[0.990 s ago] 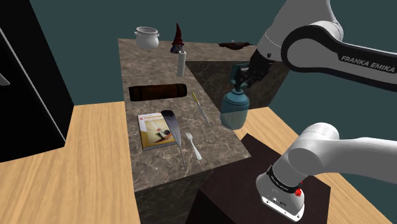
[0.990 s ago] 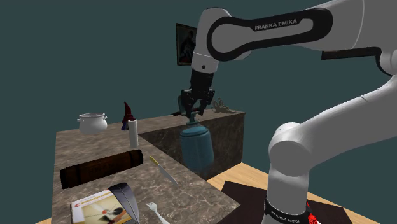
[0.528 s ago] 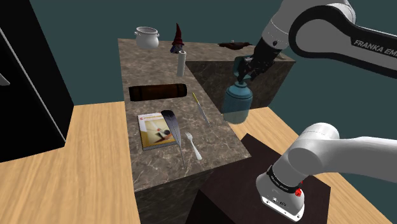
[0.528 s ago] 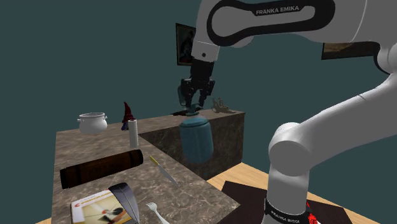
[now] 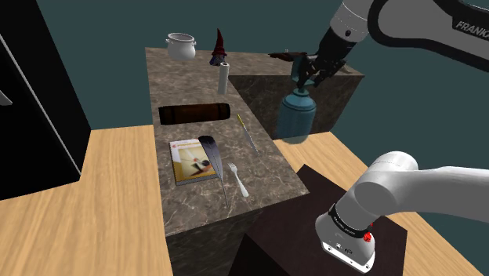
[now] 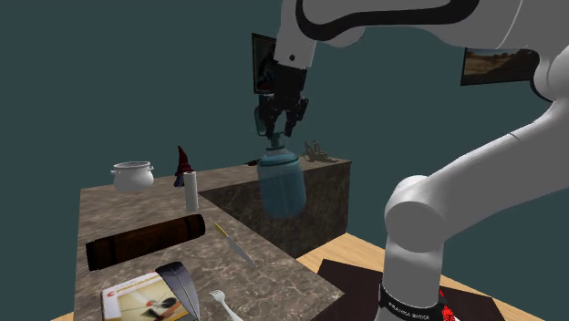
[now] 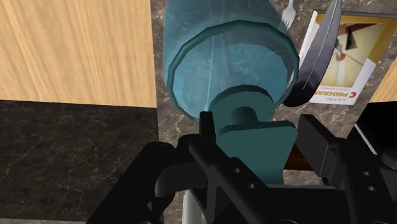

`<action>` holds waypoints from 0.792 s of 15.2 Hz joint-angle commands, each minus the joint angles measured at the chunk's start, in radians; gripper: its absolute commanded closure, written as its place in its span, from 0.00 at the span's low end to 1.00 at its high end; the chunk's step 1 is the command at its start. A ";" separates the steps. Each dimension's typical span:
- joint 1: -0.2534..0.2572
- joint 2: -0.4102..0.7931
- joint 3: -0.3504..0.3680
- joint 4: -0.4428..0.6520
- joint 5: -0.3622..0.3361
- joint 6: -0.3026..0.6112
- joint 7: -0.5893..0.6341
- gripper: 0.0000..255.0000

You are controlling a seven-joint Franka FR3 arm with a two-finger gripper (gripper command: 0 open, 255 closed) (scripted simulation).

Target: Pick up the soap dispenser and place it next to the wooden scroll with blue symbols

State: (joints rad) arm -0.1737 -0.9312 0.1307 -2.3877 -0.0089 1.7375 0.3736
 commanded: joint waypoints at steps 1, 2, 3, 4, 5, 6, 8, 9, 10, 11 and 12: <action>-0.001 0.010 0.000 0.035 -0.001 -0.024 -0.001 1.00; -0.002 0.016 -0.001 0.052 -0.002 -0.036 -0.002 1.00; -0.003 0.021 -0.002 0.069 -0.002 -0.047 -0.003 1.00; -0.004 0.028 -0.002 0.086 -0.003 -0.058 -0.004 1.00; -0.005 0.034 -0.003 0.104 -0.004 -0.069 -0.005 1.00; -0.006 0.040 -0.003 0.121 -0.004 -0.080 -0.005 1.00; -0.008 0.053 -0.004 0.156 -0.006 -0.102 -0.007 1.00; -0.009 0.060 -0.004 0.174 -0.006 -0.113 -0.008 1.00; -0.010 0.067 -0.005 0.193 -0.007 -0.124 -0.009 1.00; -0.010 0.074 -0.005 0.211 -0.008 -0.135 -0.010 1.00; -0.011 0.081 -0.005 0.229 -0.008 -0.146 -0.010 1.00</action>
State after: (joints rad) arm -0.1841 -0.8579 0.1256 -2.1783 -0.0167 1.6020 0.3638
